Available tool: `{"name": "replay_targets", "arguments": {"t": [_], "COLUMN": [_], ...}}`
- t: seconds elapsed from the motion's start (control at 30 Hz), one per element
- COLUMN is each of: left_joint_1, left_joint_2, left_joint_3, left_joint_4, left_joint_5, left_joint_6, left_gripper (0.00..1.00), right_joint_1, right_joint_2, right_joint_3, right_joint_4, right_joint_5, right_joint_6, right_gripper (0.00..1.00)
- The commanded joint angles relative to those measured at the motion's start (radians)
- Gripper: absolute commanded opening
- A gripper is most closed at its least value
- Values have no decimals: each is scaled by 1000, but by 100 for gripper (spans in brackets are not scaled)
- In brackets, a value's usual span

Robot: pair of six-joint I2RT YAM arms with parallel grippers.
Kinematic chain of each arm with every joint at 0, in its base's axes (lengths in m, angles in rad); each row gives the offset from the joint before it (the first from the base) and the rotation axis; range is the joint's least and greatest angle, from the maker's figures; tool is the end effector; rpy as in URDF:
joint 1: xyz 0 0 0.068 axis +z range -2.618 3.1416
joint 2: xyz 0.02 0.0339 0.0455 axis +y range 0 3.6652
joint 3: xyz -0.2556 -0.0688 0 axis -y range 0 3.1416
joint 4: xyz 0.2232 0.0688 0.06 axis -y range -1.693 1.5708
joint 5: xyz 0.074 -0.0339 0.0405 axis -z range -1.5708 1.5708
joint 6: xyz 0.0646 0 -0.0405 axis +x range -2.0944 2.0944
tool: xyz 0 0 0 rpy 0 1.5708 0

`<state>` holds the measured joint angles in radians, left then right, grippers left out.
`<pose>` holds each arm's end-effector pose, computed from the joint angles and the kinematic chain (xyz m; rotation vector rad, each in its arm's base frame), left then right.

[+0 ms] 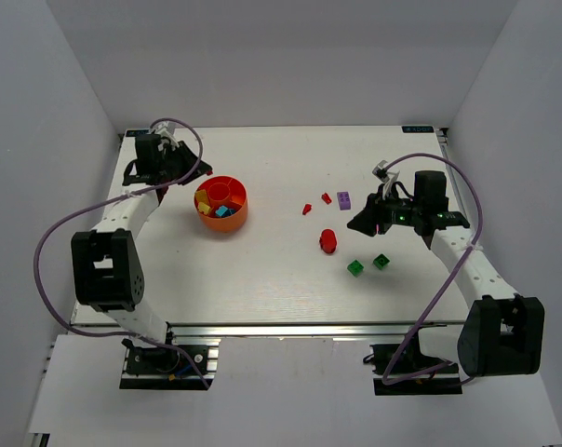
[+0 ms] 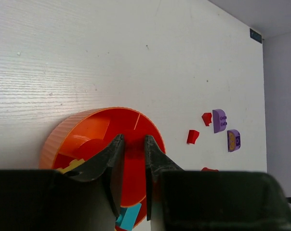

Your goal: Sort the legos into containers by color

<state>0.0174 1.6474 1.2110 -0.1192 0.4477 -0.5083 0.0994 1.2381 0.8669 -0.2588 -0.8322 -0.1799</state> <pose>0.3800 -0.0214 0.2586 -0.2948 2.1400 -0.7629 0.2552 0.0735 0.2608 -0.7362 1.9520 0.8571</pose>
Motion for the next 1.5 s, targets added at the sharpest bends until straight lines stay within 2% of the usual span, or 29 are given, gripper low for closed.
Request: {"name": "replay_targets", "arguments": {"t": [0.0, 0.37, 0.53, 0.83, 0.93, 0.97, 1.07, 1.37, 1.47], "left_joint_1": [-22, -40, -50, -68, -77, -77, -77, -77, -77], "left_joint_2": [11, 104, 130, 150, 152, 153, 155, 140, 94], "left_joint_3": [64, 147, 160, 183, 188, 191, 197, 236, 274], "left_joint_4": [3, -106, -146, -220, -229, -237, -246, -272, -275], "left_joint_5": [-36, -130, -133, -136, -139, -139, -142, -153, -175], "left_joint_6": [1, 56, 76, 134, 145, 148, 149, 154, 156], "left_gripper": [0, 10, 15, 19, 26, 33, 45, 49, 44], "right_joint_1": [-3, -3, -4, -6, -7, -6, -6, -9, -7], "right_joint_2": [3, 8, 4, 4, 4, 4, 4, 1, 3], "right_joint_3": [-9, -9, -8, -9, -9, -9, -9, -9, -12], "right_joint_4": [18, 18, 18, 20, 18, 18, 18, 18, 21], "right_joint_5": [8, 15, 22, 22, 22, 22, 22, 22, 24], "right_joint_6": [-20, -23, -24, -24, -26, -26, -26, -26, -32], "right_gripper": [45, 45, 45, 45, 46, 46, 48, 49, 49]}}
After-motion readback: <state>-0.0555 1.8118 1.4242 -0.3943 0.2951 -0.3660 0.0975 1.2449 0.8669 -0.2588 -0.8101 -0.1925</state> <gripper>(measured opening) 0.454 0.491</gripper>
